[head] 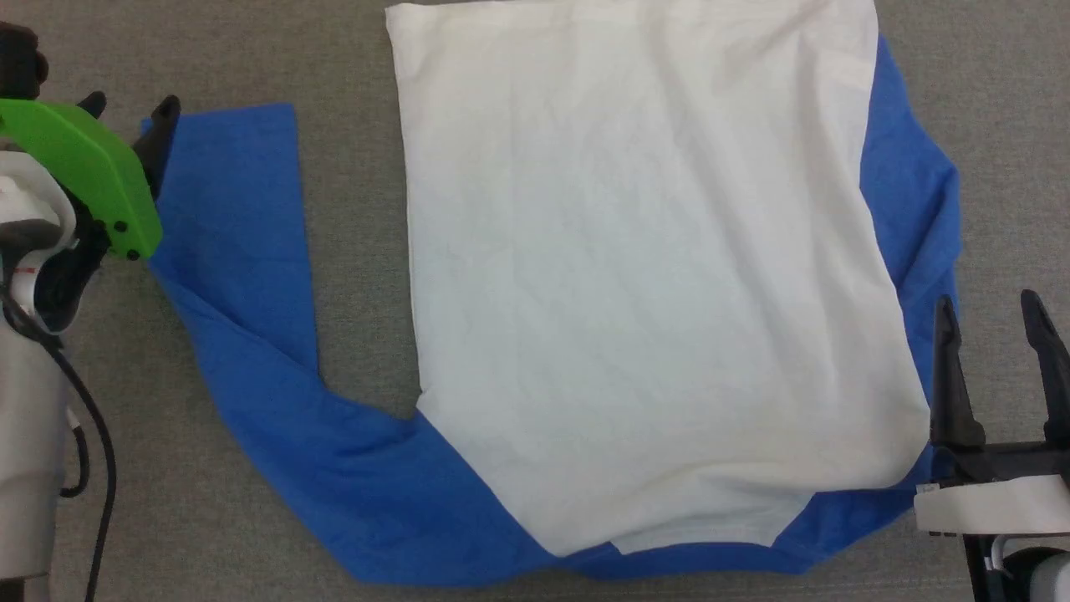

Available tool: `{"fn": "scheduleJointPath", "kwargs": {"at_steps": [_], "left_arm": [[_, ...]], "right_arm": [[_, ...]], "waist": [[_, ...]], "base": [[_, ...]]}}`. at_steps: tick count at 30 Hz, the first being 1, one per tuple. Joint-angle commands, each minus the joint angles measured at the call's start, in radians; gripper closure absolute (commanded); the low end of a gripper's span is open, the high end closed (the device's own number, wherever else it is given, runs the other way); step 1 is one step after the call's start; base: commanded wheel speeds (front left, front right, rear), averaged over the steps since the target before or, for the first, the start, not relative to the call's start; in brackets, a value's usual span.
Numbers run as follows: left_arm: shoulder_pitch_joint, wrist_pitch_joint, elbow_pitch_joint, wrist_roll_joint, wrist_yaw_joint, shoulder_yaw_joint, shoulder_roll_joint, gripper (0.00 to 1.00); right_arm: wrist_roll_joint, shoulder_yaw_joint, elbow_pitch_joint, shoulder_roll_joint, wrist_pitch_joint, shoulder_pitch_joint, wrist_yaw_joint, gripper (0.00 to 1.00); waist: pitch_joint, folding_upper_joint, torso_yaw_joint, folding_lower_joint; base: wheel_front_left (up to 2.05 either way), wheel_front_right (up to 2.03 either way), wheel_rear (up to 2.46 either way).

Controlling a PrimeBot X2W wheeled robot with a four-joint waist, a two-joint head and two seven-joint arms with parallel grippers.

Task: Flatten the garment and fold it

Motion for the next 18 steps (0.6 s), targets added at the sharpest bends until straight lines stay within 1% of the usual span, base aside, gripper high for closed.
{"fn": "scheduleJointPath", "kwargs": {"at_steps": [1, 6, 8, 12, 13, 14, 18], "left_arm": [[-0.02, 0.014, 0.01, -0.002, -0.006, -0.003, 0.019, 0.0], [-0.017, 0.068, 0.057, -0.01, 0.007, 0.0, 0.041, 0.0], [-0.01, 0.073, 0.08, -0.014, 0.007, 0.004, 0.052, 0.0], [-0.006, 0.085, 0.123, -0.033, 0.008, 0.003, 0.048, 0.0], [-0.005, 0.09, 0.132, -0.038, 0.006, -0.001, 0.047, 0.12], [-0.007, 0.089, 0.138, -0.044, 0.004, -0.008, 0.046, 1.0], [-0.018, 0.074, 0.156, -0.068, -0.002, -0.029, 0.045, 1.0]], "right_arm": [[-0.002, -0.004, -0.009, 0.0, 0.002, -0.019, -0.001, 0.0], [0.0, -0.009, -0.02, 0.0, 0.006, -0.024, -0.001, 0.0], [0.0, -0.009, -0.025, 0.0, 0.008, -0.027, -0.001, 0.0], [0.0, -0.013, -0.035, 0.0, 0.012, -0.031, -0.001, 0.0], [-0.001, -0.015, -0.036, 0.0, 0.013, -0.032, -0.001, 0.0], [-0.002, -0.018, -0.038, 0.0, 0.014, -0.033, -0.001, 0.0], [-0.008, -0.027, -0.045, 0.0, 0.021, -0.038, -0.001, 0.0]], "waist": [[0.037, 0.0, -0.022, -0.0002], [0.061, 0.0, -0.03, -0.0002], [0.069, 0.0, -0.033, -0.0002], [0.082, 0.0, -0.033, -0.0002], [0.085, 0.0, -0.032, -0.0002], [0.088, 0.0, -0.03, -0.0002], [0.09, 0.0, -0.017, -0.0002]], "base": [[0.0, 0.0, 0.0], [0.0, 0.0, 0.0], [0.0, 0.0, 0.0], [0.0, 0.0, 0.0], [0.0, 0.0, 0.0], [0.0, 0.0, 0.0], [0.0, 0.0, 0.0]]}}
